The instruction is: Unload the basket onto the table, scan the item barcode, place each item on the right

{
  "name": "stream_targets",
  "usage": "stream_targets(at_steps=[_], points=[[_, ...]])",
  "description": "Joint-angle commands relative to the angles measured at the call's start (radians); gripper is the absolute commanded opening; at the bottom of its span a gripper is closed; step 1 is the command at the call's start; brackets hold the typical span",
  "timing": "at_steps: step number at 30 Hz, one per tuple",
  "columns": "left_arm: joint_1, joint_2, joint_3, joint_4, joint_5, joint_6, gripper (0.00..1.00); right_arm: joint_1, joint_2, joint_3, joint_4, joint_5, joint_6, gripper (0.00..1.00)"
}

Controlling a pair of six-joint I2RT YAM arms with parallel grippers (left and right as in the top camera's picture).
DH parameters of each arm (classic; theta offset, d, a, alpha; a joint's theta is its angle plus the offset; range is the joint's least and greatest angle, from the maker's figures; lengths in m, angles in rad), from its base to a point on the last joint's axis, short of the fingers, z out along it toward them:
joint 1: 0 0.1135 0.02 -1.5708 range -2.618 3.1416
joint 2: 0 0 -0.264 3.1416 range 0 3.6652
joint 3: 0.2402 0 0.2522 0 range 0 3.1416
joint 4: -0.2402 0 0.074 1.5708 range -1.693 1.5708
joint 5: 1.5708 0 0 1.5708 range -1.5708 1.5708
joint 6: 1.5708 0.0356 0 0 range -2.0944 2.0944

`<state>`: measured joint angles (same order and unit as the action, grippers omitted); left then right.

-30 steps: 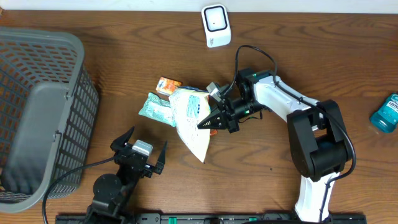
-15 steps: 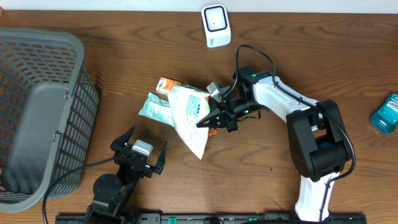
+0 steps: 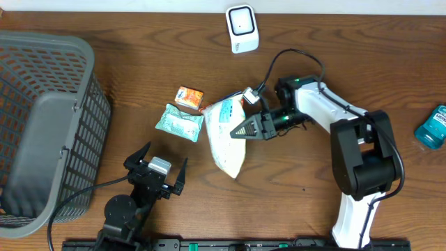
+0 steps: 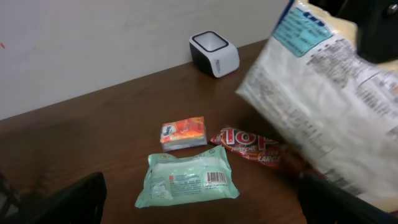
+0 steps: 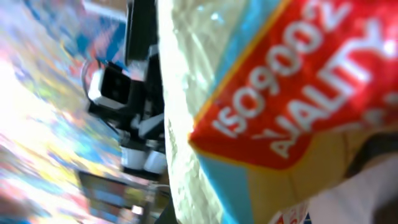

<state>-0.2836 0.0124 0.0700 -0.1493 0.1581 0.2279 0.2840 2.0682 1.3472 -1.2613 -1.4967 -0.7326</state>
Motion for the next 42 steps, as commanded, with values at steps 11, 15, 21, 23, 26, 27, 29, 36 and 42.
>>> stream_targets(at_steps=[11,15,21,23,26,27,29,36,42], points=[[-0.004,-0.002,-0.016,-0.025,0.006,-0.013,0.98,-0.050,-0.027,0.003,-0.440,-0.048,-0.712,0.01],[-0.004,-0.002,-0.016,-0.025,0.006,-0.013,0.98,-0.031,-0.026,0.000,-0.398,0.028,-0.912,0.01],[-0.004,-0.002,-0.016,-0.025,0.006,-0.013,0.98,-0.028,-0.025,-0.002,-0.258,0.046,-0.856,0.01],[-0.004,-0.002,-0.016,-0.025,0.006,-0.013,0.98,-0.024,-0.019,-0.003,-0.159,0.044,-0.745,0.01],[-0.004,-0.002,-0.016,-0.025,0.006,-0.013,0.98,-0.015,0.004,-0.011,0.001,0.049,-0.543,0.01],[-0.004,-0.002,-0.016,-0.025,0.006,-0.013,0.98,-0.014,0.013,-0.011,0.038,0.048,-0.489,0.01],[-0.004,-0.002,-0.016,-0.025,0.006,-0.013,0.98,-0.013,0.031,-0.012,0.077,0.047,-0.427,0.01],[-0.004,-0.002,-0.016,-0.025,0.006,-0.013,0.98,-0.024,0.045,-0.014,0.028,0.090,-0.420,0.01],[-0.004,-0.002,-0.016,-0.025,0.006,-0.013,0.98,-0.063,0.045,-0.014,0.010,0.279,-0.364,0.13]])
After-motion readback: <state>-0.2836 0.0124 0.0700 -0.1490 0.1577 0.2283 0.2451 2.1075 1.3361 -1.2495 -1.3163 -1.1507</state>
